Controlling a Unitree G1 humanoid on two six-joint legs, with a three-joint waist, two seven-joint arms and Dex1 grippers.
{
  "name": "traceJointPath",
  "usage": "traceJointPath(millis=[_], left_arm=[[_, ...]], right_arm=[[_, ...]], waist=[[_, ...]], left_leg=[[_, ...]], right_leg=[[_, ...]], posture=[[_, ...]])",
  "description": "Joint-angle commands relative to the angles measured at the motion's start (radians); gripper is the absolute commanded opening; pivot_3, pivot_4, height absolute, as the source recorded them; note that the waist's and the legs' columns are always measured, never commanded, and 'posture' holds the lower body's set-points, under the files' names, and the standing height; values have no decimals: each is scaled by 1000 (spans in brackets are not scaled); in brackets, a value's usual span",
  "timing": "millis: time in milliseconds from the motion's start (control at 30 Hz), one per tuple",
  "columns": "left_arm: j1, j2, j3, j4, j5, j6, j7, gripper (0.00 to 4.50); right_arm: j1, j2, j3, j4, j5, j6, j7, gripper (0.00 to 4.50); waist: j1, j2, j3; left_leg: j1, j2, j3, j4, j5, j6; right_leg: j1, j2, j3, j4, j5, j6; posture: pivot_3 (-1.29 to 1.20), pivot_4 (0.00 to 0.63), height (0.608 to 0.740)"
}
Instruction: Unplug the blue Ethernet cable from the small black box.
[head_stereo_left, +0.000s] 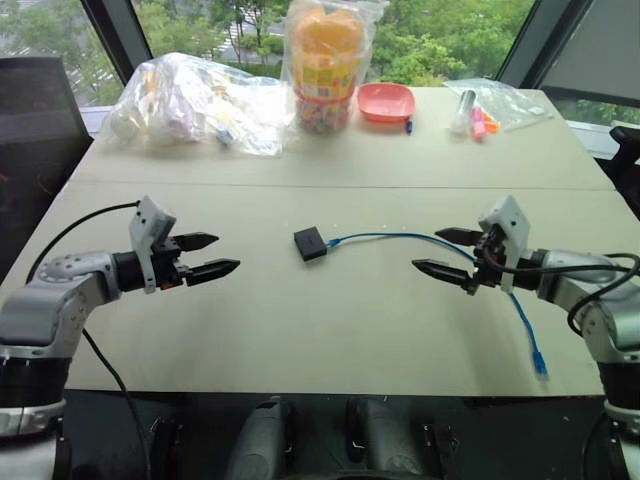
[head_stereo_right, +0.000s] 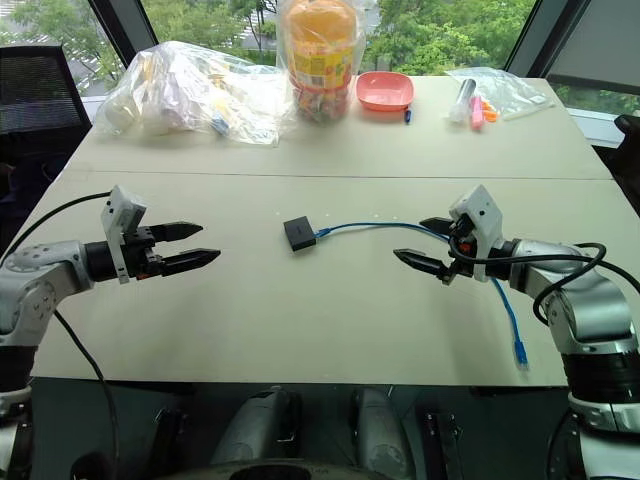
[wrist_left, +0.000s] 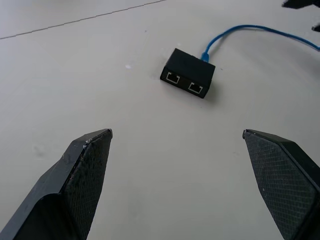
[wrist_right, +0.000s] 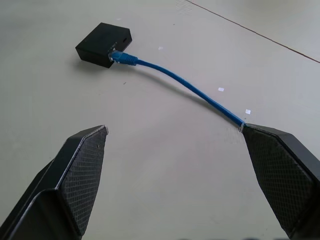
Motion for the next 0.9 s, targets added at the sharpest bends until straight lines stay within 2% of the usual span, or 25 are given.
traceJointPath(millis=[33,200,333,467,600,700,900], left_arm=[[-62,72,-75,46,35,-38,-185,4353],[-116,102,-80,110,65,-66,-245,4353],[-60,120,-12,52,28,-31,-233,4353],[22,119,47,6,18,-10,-190,4353],[84,115,89,-27,7,6,-155,4353],[99,99,121,-40,-13,28,-115,4413],[44,68,74,39,34,-13,-81,4413]], right_arm=[[-145,68,103,212,-104,-142,67,4500],[-415,236,207,654,-232,-356,159,4500],[-583,362,253,972,-325,-518,205,4500],[-666,456,267,1155,-392,-623,227,4500],[-683,506,307,1242,-481,-700,251,4500],[-673,528,316,1276,-528,-749,239,3625],[-674,515,288,1266,-558,-833,173,673]], waist=[[-13,0,0],[-24,1,1],[-26,1,1],[-23,1,1],[-24,1,1],[-26,0,0],[-34,0,0]], left_leg=[[0,0,1,0,0,0],[0,0,2,0,0,0],[0,0,5,0,0,0],[0,0,6,0,1,0],[0,0,6,1,1,-1],[2,0,5,1,2,-3],[4,1,5,0,4,-7]], right_leg=[[0,0,0,0,0,0],[-1,1,0,2,1,0],[-4,1,0,7,3,4],[-7,1,0,12,3,4],[-7,0,0,14,3,4],[-5,0,0,14,3,4],[-5,0,0,16,4,3]], posture=[[0,150,740],[0,150,740],[0,150,740],[0,150,740],[0,150,740],[0,150,740],[0,150,740]])
